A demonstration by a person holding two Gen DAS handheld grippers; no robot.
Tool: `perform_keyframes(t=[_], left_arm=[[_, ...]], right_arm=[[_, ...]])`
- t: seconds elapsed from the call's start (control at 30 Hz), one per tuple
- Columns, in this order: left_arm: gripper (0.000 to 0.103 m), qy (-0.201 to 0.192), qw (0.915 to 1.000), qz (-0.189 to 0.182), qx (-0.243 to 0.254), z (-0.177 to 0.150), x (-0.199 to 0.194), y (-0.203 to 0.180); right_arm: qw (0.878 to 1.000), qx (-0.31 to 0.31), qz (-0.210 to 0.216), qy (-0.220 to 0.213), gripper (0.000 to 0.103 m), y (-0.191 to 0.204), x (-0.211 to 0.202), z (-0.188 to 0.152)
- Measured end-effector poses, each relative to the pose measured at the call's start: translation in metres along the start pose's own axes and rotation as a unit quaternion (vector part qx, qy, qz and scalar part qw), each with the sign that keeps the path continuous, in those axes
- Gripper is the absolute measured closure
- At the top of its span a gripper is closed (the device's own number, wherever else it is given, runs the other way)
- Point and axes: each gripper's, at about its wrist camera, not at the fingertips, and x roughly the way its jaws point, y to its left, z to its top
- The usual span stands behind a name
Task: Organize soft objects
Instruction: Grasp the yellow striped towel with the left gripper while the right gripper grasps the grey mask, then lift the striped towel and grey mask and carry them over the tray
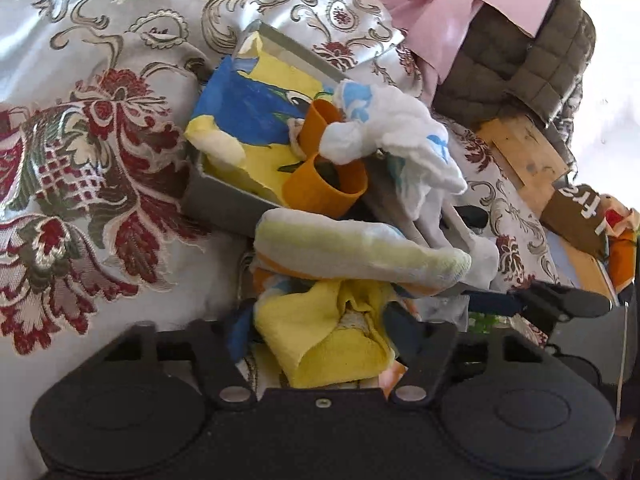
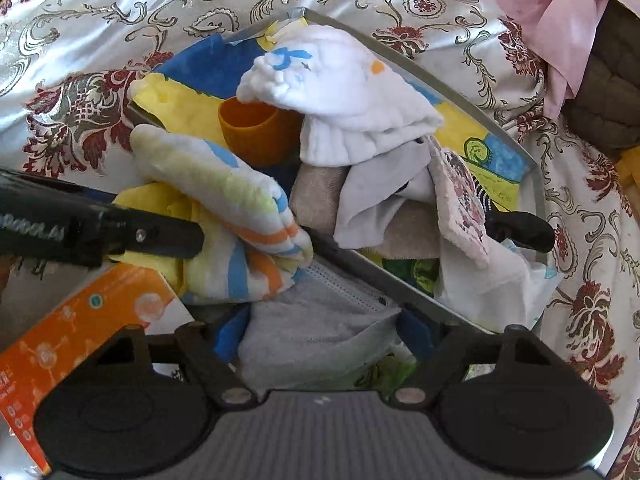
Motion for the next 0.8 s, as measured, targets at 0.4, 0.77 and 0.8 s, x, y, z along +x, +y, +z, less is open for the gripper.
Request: perform_keyframes(t=[0.4, 0.77, 0.8], left_arm=[[0.088, -0.02, 0.9992, 0.015, -0.03, 0.001, -0.017, -0.004], [0.089, -0.055, 0.9866, 0.147, -0.045, 0.004, -0.074, 0.009], [0.089, -0.055, 0.985, 0.157, -0.046, 0.003, -0.078, 0.011]], right_arm=[[0.999, -0.039, -0.001, -0.034, 0.055, 0.01, -0.014, -0.011], [0.997, -0.019, 0.01, -0.073, 0.084, 0.005, -0.028, -0.013], [0.997, -0.015, 0.018, -0.077, 0.084, 0.004, -0.03, -0.013]])
